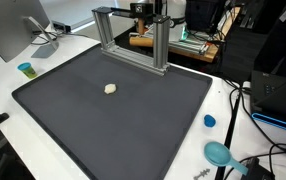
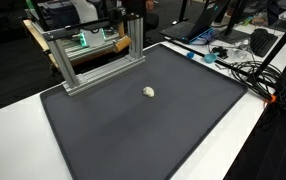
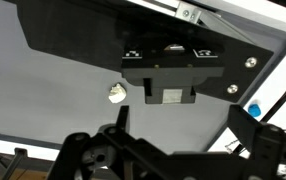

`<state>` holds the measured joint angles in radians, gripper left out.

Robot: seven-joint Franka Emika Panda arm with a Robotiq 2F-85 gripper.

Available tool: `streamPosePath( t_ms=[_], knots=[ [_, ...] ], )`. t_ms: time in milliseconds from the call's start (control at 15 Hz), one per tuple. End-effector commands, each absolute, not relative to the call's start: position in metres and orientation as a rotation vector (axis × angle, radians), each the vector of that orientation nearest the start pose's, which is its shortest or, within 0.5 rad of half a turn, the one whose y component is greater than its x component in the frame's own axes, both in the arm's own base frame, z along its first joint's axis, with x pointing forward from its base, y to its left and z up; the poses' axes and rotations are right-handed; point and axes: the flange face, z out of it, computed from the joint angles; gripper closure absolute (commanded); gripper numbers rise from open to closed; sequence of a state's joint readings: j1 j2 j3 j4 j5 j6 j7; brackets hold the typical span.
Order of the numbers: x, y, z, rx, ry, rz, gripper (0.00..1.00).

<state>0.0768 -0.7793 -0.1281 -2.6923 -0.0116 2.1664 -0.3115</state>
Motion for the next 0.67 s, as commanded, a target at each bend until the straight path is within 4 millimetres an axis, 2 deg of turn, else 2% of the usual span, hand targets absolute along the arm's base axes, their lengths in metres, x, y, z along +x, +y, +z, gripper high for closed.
streamPosePath(
  t_ms=[0, 200, 267, 600],
  knots=[
    [0.3407, -0.0117, 0.4761, -3.041, -0.523, -0.409, 0.0],
    [0.3392, -0.0096, 0.4699, -3.059, -0.641, -0.374, 0.0],
    [0.3387, -0.0096, 0.4758, -3.05, -0.563, -0.376, 0.0],
    [0.3395, -0.0095, 0.4728, -3.055, -0.606, -0.362, 0.0]
  ],
)
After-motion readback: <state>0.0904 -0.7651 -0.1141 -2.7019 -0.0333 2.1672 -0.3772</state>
